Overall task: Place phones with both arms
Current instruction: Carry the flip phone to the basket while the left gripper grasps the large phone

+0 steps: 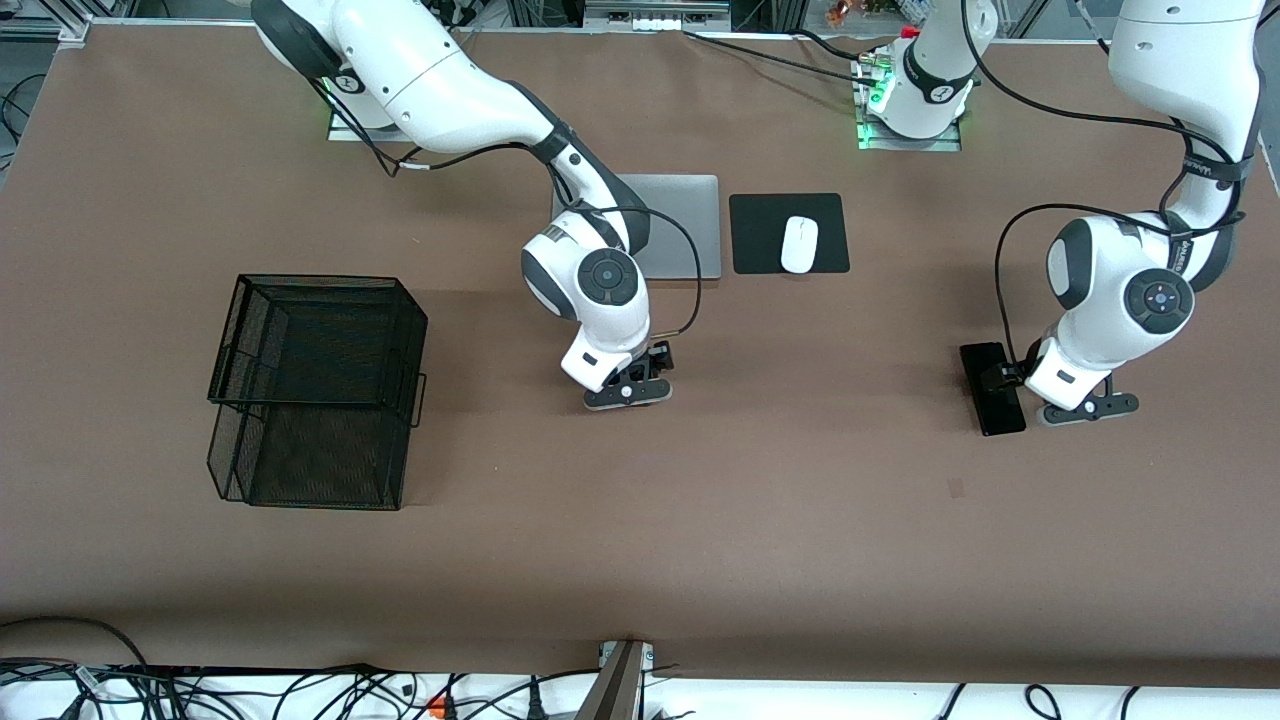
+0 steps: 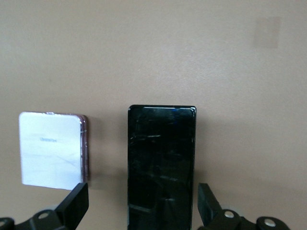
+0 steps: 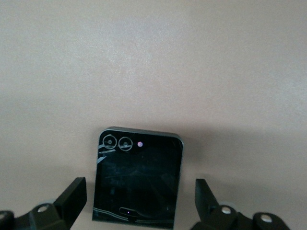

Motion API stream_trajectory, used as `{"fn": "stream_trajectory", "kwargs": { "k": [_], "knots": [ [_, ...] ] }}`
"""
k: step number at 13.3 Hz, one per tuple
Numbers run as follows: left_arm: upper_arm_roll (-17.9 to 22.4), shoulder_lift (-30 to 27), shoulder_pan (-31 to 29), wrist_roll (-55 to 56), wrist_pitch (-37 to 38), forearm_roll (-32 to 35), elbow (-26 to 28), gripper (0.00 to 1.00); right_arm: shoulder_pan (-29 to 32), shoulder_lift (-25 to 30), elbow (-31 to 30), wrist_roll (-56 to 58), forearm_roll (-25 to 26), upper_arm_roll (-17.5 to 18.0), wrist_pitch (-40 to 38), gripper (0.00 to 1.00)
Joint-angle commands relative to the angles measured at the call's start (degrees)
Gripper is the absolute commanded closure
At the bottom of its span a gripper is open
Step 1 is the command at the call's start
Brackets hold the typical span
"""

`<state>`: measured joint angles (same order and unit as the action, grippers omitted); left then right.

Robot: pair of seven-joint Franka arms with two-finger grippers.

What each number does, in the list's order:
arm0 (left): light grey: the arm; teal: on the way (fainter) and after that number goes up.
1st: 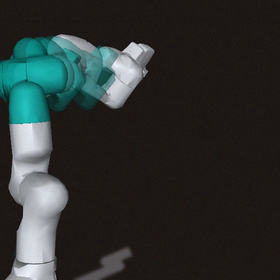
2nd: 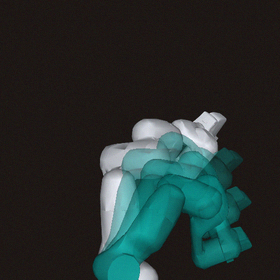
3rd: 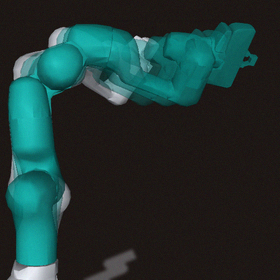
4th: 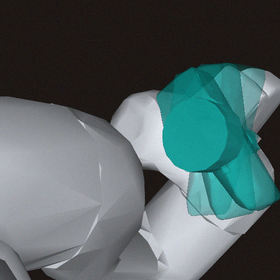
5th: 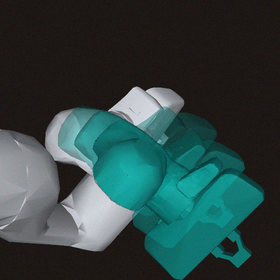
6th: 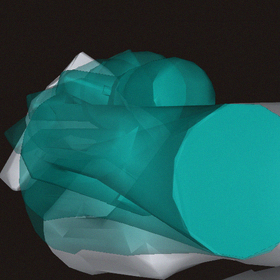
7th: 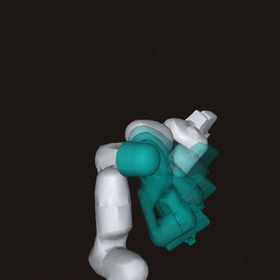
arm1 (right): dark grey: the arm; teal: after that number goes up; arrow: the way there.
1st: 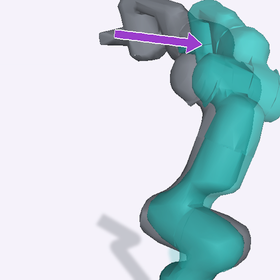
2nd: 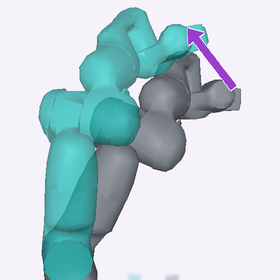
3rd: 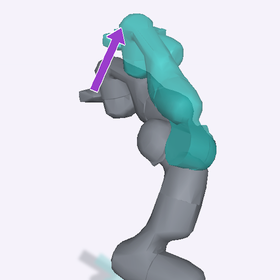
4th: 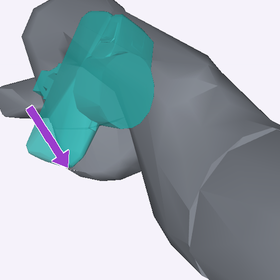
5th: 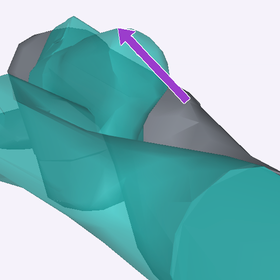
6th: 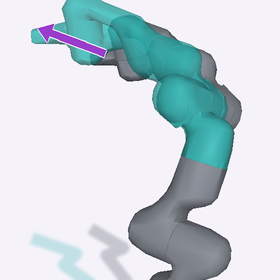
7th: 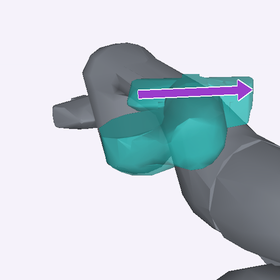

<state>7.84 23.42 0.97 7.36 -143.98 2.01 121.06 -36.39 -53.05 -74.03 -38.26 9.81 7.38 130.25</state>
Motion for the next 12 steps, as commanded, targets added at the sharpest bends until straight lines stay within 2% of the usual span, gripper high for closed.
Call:
{"fn": "stream_trajectory", "kwargs": {
  "k": [1,5,9,10,11,12],
  "knots": [
    [-1.0,-1.4,-0.8,-0.4,-2.3,-4.9,2.4,0.00,-1.4,-1.4,1.8,-1.8,1.5,-1.0,-0.1,0.00],
    [-1.4,1.4,-0.7,-0.6,-8.7,-5.0,4.9,0.00,-2.2,-2.4,1.8,-1.9,1.9,-1.4,0.8,0.00],
    [-1.4,2.7,-0.6,-1.2,-10.4,-5.0,5.3,0.00,-2.3,-3.0,1.8,-1.9,2.3,-1.5,1.8,0.00],
    [-1.5,3.0,-0.6,-1.2,-10.4,-5.0,5.3,0.00,-2.3,-3.0,1.8,-1.9,2.3,-1.5,1.8,0.04],
    [-1.7,3.3,-0.6,-1.4,-10.5,-4.6,5.3,0.00,-2.3,-2.9,1.8,-1.9,2.9,-1.8,1.8,0.31],
    [-1.7,3.8,-0.7,-2.8,-10.7,-4.3,5.3,0.00,-2.2,-2.8,1.8,-2.5,2.9,-2.0,1.8,0.75]
  ]
}}
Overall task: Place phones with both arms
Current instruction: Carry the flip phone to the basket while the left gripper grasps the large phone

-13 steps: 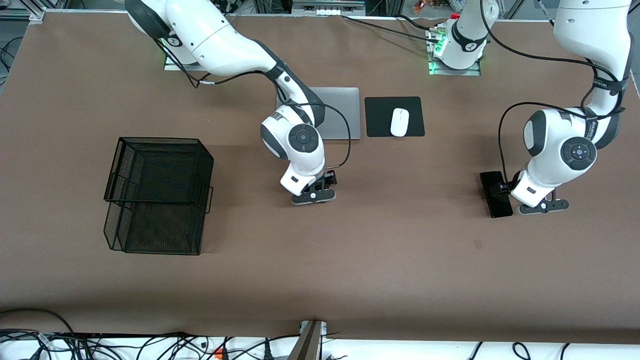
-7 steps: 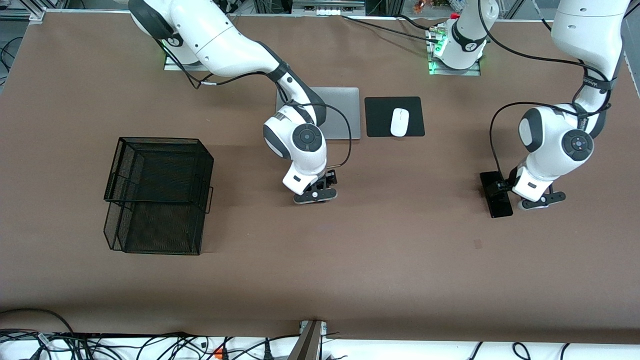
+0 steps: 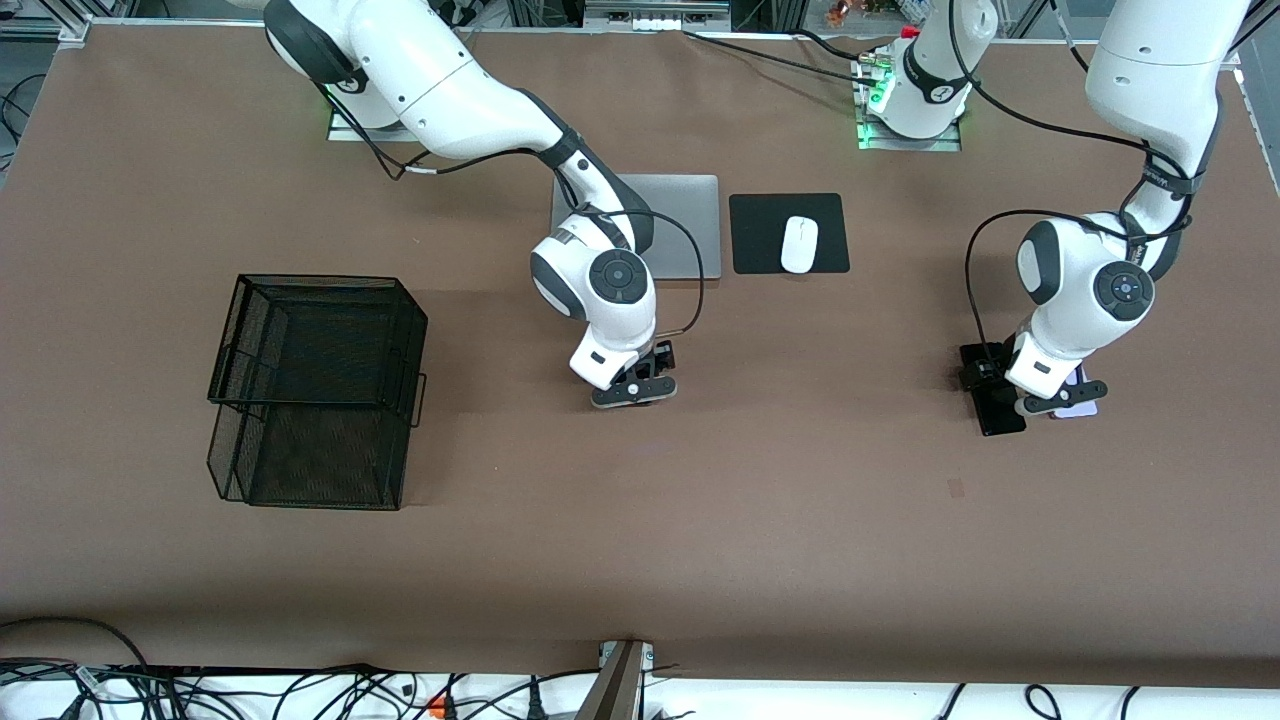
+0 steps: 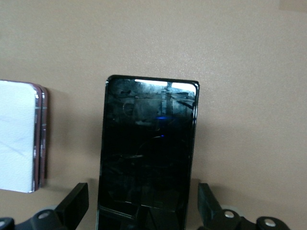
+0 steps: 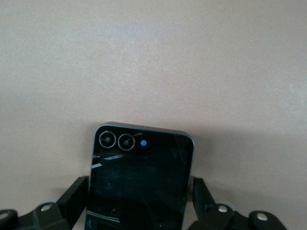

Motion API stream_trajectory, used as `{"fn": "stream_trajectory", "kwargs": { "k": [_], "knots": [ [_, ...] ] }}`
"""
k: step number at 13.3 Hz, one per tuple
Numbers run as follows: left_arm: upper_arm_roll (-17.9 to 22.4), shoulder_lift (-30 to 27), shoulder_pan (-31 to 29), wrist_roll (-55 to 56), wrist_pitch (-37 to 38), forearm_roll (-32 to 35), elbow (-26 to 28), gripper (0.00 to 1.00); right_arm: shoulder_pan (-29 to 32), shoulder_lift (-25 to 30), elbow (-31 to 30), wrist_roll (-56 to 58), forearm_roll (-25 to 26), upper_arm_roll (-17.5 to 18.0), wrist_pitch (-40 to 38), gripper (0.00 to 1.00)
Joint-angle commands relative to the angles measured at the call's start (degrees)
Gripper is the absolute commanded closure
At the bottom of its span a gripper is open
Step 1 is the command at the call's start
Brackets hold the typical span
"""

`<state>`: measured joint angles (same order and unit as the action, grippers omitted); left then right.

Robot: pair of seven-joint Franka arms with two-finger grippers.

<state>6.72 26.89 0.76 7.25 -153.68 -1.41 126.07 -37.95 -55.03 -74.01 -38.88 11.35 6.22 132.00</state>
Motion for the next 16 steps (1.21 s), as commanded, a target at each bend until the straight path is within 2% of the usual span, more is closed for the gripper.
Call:
{"fn": "stream_trajectory", "kwargs": {
  "k": [1,2,3,5,8,10,11,12,14,16],
  "knots": [
    [-0.6,0.7,-0.5,-4.2,-1.5,-0.9,0.3,0.00,-0.5,-0.8,1.9,-2.2,1.6,-0.9,0.0,0.86],
    [-0.6,1.1,-0.6,-5.2,-1.7,-0.9,0.2,0.00,-0.2,-0.3,1.9,-2.0,1.7,-1.0,-0.5,0.92],
    [-0.6,1.2,-0.7,-5.4,-1.7,-0.9,0.2,0.00,-0.4,1.2,1.9,-1.6,1.7,-2.3,-1.7,0.92],
    [-0.6,1.9,-0.8,-6.5,-2.5,-0.9,0.2,0.00,0.5,8.3,1.9,-1.3,1.0,-5.4,-11.4,0.92],
    [-0.7,2.1,-0.9,-6.5,-2.6,-1.5,-0.1,0.00,7.9,20.5,1.4,1.5,0.5,-6.2,-26.2,0.90],
    [-1.2,2.6,-1.3,-6.4,-2.6,-3.6,-0.4,0.39,13.7,26.7,-0.9,9.4,-0.5,-6.6,-33.0,0.90],
    [-1.7,2.7,-1.3,-6.4,-2.6,-5.1,-0.6,0.53,17.9,30.0,-3.4,15.5,-4.0,-7.0,-35.3,0.91],
    [-2.1,2.8,-1.4,-6.5,-2.6,-6.1,-0.6,0.62,21.0,33.0,-6.5,21.8,-6.5,-8.5,-36.3,0.91],
    [-2.1,2.8,-1.7,-6.1,-2.6,-6.6,-0.8,0.82,22.2,38.7,-15.7,30.7,-7.1,-14.5,-34.2,0.91],
    [-2.1,2.6,-1.8,-5.9,-1.5,-6.6,-2.1,0.99,22.2,45.2,-30.3,34.2,-7.9,-18.9,-22.7,0.91]
  ]
}}
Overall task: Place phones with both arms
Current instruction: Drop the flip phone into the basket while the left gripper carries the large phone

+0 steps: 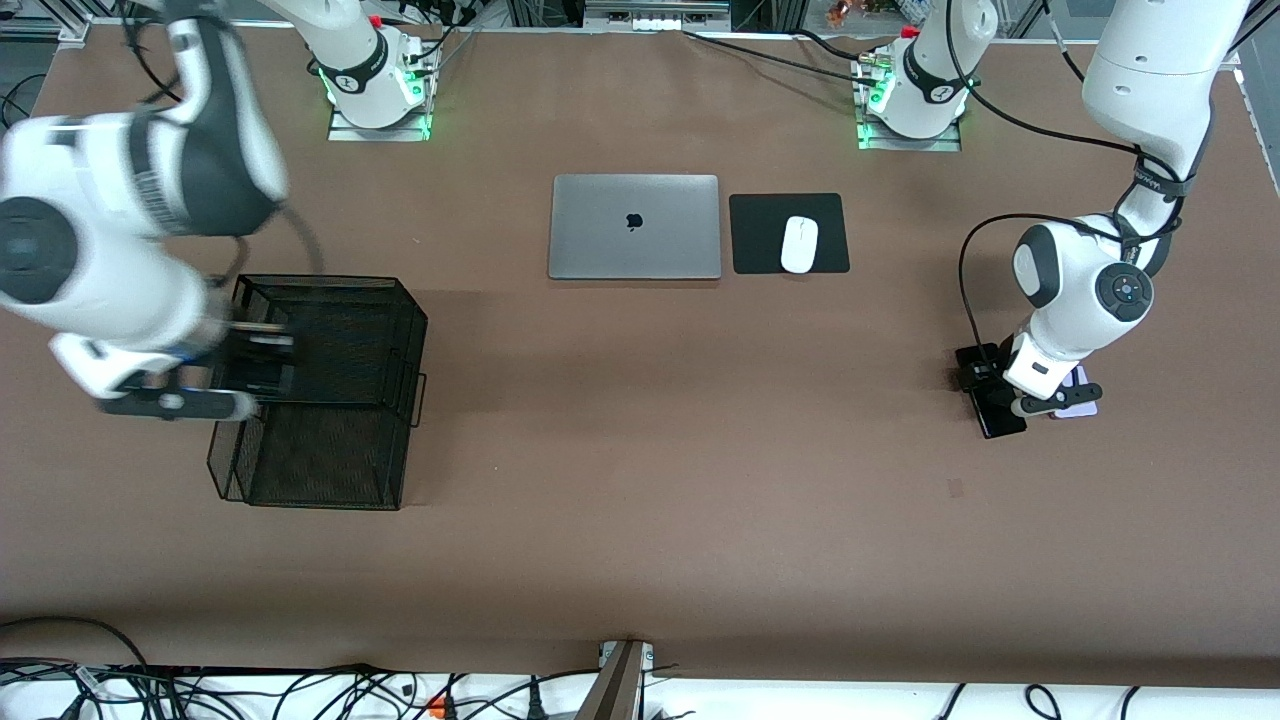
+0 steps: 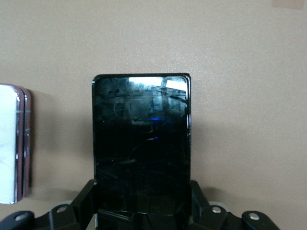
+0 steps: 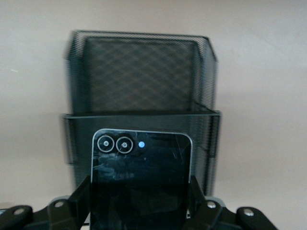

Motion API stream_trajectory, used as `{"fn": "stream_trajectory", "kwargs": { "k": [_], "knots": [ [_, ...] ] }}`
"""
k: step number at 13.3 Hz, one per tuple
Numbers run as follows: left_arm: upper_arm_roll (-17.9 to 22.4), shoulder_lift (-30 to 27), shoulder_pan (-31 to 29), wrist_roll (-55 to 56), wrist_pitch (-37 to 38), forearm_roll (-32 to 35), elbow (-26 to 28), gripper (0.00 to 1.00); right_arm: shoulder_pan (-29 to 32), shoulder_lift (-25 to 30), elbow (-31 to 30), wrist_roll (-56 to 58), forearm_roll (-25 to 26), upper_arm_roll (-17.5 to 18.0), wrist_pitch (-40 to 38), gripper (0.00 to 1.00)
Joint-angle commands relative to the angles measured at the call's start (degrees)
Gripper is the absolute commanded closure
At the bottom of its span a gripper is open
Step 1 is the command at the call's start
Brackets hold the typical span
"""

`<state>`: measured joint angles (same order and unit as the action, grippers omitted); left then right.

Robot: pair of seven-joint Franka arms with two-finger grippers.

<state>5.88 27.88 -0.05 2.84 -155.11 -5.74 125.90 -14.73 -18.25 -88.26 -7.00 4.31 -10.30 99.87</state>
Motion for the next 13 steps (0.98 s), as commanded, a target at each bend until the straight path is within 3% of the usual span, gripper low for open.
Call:
{"fn": "stream_trajectory", "kwargs": {
  "k": [1,4,10,12,13],
  "knots": [
    [-1.3,1.6,-1.0,-1.4,2.2,-2.3,-3.0,1.00,-1.0,10.6,-22.4,3.4,-1.0,-3.4,15.1,0.91],
    [-1.3,1.3,-1.0,-1.3,11.4,-2.6,-8.5,1.00,-1.0,10.9,-30.1,3.5,-3.9,-4.7,24.1,0.91],
    [-2.1,1.1,0.3,0.7,17.3,-2.7,-13.7,1.00,-0.8,7.3,-34.0,3.5,-5.8,-6.8,31.5,0.89],
    [-4.6,1.2,1.0,1.8,19.7,-2.7,-16.4,1.00,-0.4,6.7,-34.1,3.5,-5.8,-6.8,31.7,0.79],
    [-6.1,1.2,1.1,2.2,21.2,-2.7,-17.6,1.00,-0.4,6.4,-34.1,3.5,-5.9,-6.8,31.9,0.67]
  ]
}}
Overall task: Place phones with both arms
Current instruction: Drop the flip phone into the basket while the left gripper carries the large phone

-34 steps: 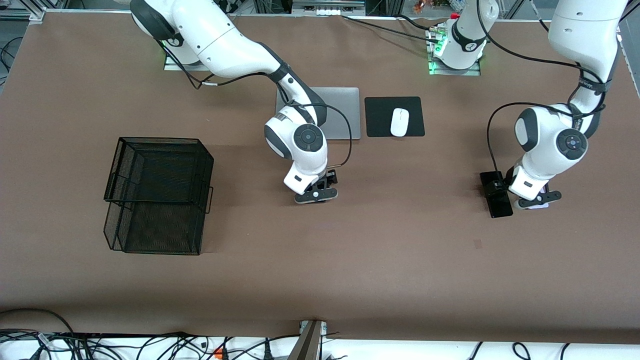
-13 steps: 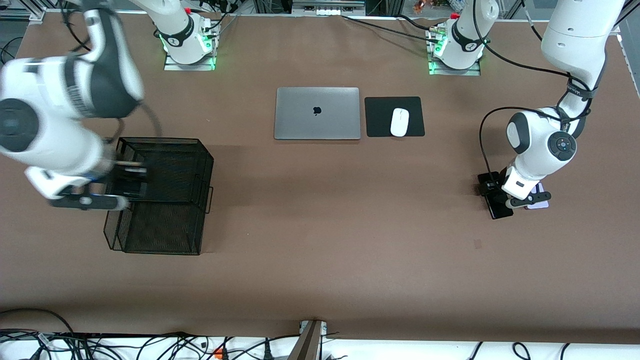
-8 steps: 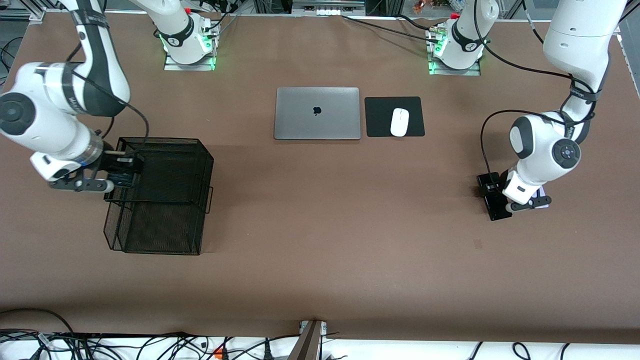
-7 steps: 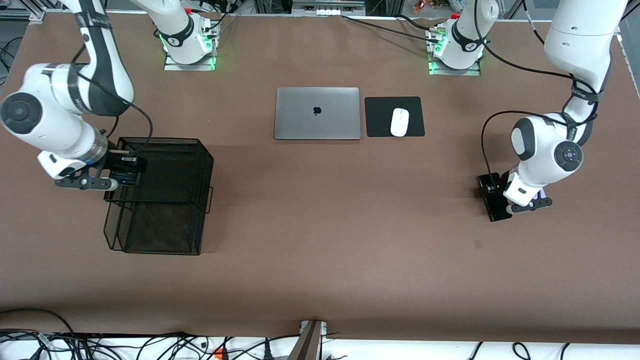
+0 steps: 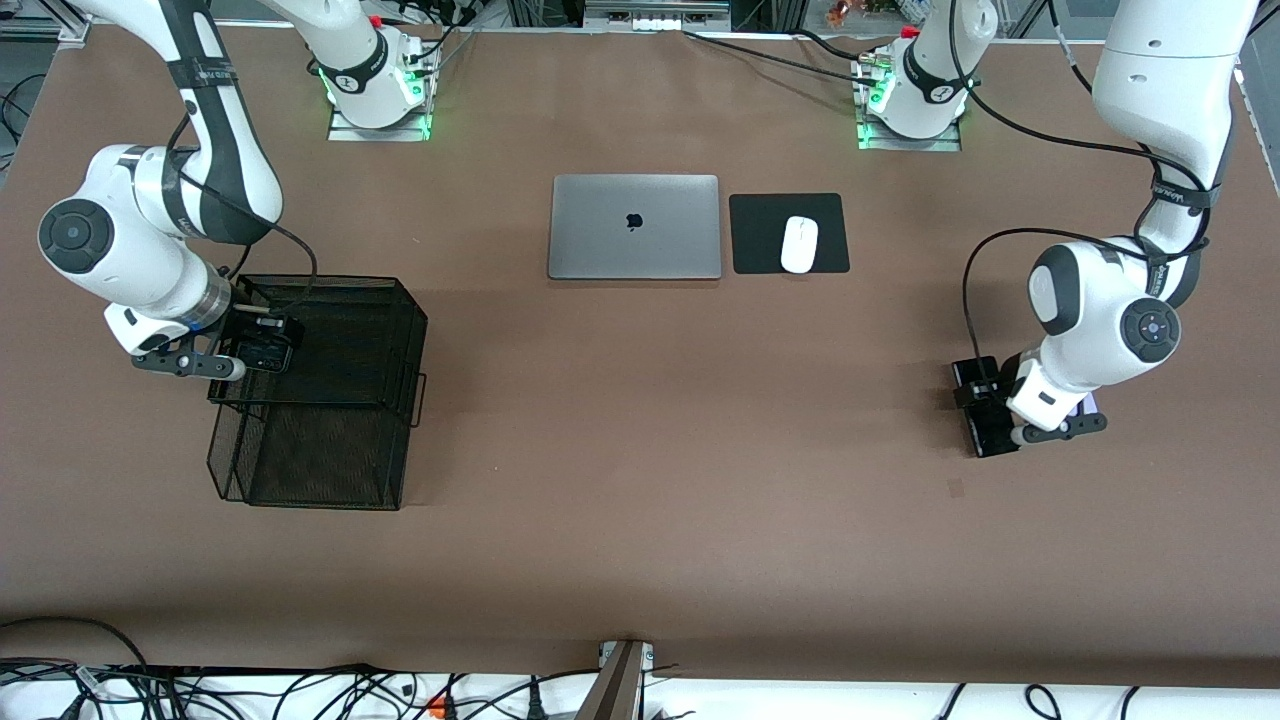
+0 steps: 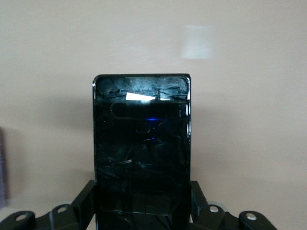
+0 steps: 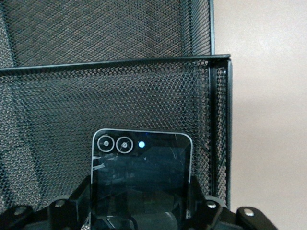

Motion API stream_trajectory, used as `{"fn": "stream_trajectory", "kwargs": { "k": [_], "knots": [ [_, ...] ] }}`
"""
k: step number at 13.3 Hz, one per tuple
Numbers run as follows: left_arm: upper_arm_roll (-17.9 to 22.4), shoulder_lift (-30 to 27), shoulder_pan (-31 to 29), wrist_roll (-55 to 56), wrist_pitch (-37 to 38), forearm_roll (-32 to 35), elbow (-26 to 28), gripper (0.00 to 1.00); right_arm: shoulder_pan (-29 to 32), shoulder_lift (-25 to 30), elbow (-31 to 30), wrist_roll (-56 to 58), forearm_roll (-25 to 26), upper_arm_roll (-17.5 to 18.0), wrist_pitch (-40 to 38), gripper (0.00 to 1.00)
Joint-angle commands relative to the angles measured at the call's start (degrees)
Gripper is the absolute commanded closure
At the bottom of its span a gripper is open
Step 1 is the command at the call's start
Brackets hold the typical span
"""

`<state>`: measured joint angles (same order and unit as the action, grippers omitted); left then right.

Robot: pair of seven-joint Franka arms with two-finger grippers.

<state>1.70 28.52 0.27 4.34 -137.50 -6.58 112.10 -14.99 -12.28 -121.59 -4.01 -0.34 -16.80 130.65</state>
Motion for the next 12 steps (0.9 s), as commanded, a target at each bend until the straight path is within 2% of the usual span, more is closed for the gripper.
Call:
{"fn": "stream_trajectory", "kwargs": {
  "k": [1,2,3,4,5,9,12],
  "knots": [
    [-3.0,0.6,1.1,0.8,4.5,-1.9,-4.5,1.00,-0.1,0.2,-0.8,0.5,-1.2,-0.3,1.5,0.53],
    [-3.9,0.6,1.9,1.2,4.5,-1.9,-4.7,1.00,0.0,-0.1,-0.8,0.5,-1.2,-0.3,1.6,0.35],
    [-4.5,0.6,3.1,2.6,4.5,-1.9,-4.8,1.00,0.1,-0.2,-0.6,0.5,-1.2,-0.3,1.6,0.32],
    [-4.6,0.7,5.7,4.9,4.7,-1.9,-6.1,1.00,0.3,-0.2,-0.5,0.5,-1.2,-0.3,1.6,0.13],
    [-4.6,0.7,9.6,8.6,5.1,-1.9,-7.0,1.00,0.3,-0.1,-0.2,0.4,-1.2,-0.3,1.5,0.01],
    [-4.4,6.7,23.3,27.3,5.3,-1.1,-16.7,1.00,0.3,0.5,2.8,0.7,-1.2,-0.3,0.5,0.01],
    [-3.9,13.0,31.2,34.0,5.2,-0.9,-24.9,1.00,0.3,0.5,7.1,0.6,-1.2,-0.3,-4.9,0.01]
  ]
}}
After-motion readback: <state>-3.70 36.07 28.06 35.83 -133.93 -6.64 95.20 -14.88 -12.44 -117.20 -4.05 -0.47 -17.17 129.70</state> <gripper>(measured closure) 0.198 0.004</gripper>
